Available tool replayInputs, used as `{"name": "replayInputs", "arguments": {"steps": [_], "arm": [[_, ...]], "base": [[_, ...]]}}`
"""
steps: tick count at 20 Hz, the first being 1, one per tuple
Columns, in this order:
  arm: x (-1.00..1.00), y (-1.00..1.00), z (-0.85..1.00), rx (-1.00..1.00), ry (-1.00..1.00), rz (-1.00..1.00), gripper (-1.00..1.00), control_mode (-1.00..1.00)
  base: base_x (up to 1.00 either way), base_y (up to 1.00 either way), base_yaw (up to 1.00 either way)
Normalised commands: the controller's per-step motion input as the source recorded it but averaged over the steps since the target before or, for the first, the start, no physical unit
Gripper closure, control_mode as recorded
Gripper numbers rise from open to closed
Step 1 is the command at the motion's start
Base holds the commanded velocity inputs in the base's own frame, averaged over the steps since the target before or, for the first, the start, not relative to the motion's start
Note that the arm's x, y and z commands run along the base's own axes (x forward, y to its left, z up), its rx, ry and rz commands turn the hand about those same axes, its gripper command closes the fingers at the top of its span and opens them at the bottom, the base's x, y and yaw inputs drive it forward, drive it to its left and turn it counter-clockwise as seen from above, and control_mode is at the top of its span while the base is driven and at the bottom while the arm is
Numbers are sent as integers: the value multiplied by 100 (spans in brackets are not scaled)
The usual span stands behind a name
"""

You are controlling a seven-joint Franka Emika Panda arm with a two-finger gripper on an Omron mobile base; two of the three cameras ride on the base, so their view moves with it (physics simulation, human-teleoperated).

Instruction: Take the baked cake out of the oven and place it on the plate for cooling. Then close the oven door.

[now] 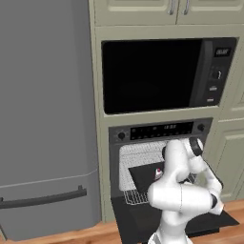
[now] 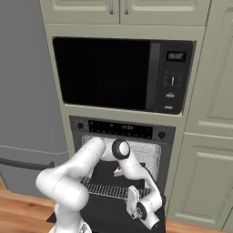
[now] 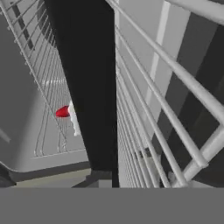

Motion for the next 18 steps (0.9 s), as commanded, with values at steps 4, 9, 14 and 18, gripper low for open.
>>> {"name": "replayInputs", "arguments": {"steps": [4,9,14,18], "arm": [[-49,24,95,-36,45,-20,100,-100],[-51,12,100,-34,51,-22,100,-100],[-36,6,100,-36,59,-18,100,-100],[-30,1,100,-36,64,-15,100,-100]], "base": [[0,0,0],[0,0,0],[0,0,0],[0,0,0]]}}
